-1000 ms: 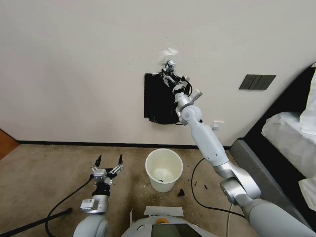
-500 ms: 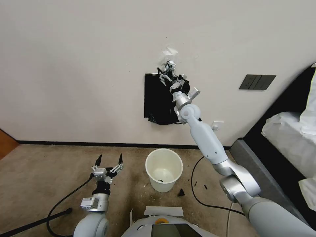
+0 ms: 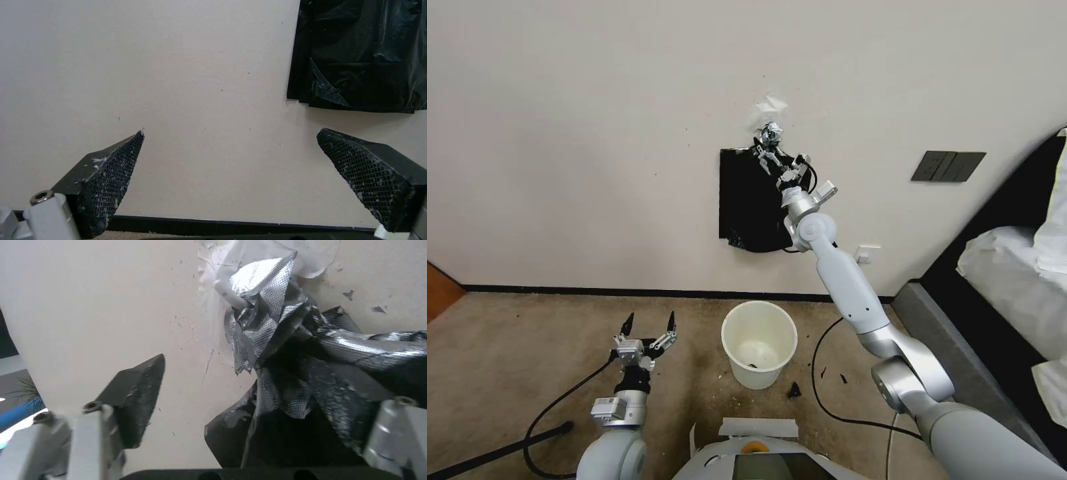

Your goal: Place a trash bag onto the trash bin.

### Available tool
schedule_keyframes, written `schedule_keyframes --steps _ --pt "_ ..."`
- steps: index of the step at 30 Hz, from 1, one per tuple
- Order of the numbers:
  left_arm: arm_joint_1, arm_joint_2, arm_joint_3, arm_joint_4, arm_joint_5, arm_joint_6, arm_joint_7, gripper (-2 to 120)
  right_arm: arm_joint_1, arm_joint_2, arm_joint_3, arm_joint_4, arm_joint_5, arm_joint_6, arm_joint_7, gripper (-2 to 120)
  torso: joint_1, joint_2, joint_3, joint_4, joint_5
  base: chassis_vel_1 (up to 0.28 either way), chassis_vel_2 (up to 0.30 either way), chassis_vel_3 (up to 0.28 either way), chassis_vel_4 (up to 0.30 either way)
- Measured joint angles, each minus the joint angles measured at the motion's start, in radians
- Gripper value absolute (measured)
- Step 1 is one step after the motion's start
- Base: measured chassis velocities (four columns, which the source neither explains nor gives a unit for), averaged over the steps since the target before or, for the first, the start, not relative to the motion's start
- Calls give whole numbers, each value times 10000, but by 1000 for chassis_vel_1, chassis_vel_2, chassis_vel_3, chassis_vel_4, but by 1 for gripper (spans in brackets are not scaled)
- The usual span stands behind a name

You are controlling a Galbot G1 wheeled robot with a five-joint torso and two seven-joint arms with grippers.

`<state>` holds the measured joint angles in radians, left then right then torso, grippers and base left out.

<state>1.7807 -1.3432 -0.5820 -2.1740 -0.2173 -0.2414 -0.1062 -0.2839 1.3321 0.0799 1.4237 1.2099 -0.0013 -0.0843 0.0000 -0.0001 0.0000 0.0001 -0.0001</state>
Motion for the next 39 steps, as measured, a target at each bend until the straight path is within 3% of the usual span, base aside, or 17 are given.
schedule_keyframes --steps 1,7,8,11,13,15,20,31,35,38,39 --pt "-1 0 -1 0 -11 2 -3 100 0 13 6 0 -6 -1 -7 64 0 0 0 0 0 0 0 0 0" --pt "0 -4 -1 2 -22 3 -6 100 -25 15 26 6 -10 -2 -10 53 0 0 0 -1 0 0 0 0 0" --pt "0 -8 0 10 -26 3 -7 100 -61 15 36 16 -12 -2 -11 40 0 0 0 -1 0 0 0 0 0" --pt "-4 -14 5 28 -28 4 -8 100 -107 14 67 44 -16 -1 -12 32 0 0 0 0 1 0 0 0 0" --pt "-23 -17 26 49 -28 6 -11 100 -184 17 149 109 -20 1 -13 19 0 1 0 -2 1 0 0 0 0" --pt "-24 -16 29 49 -28 7 -11 100 -192 17 155 114 -21 2 -13 18 0 0 0 -1 1 0 0 0 0" --pt "-39 13 39 50 -30 26 -26 100 -275 0 213 156 -36 7 -24 0 0 0 0 -1 1 0 0 0 0" --pt "-58 80 30 25 -103 52 -83 100 -166 37 176 43 -105 32 -54 0 0 0 0 0 0 0 0 0 0" --pt "-30 21 64 27 -100 50 -85 100 -853 -157 183 697 -727 36 69 5 0 0 0 -2 1 0 0 0 0" --pt "-42 18 115 39 -92 49 -85 100 -1094 -312 229 676 -1146 36 212 20 0 0 0 -2 1 0 0 0 0" --pt "-42 18 115 39 -92 49 -85 100 -1094 -312 229 676 -1146 36 212 20 0 0 0 -2 1 0 0 0 0"
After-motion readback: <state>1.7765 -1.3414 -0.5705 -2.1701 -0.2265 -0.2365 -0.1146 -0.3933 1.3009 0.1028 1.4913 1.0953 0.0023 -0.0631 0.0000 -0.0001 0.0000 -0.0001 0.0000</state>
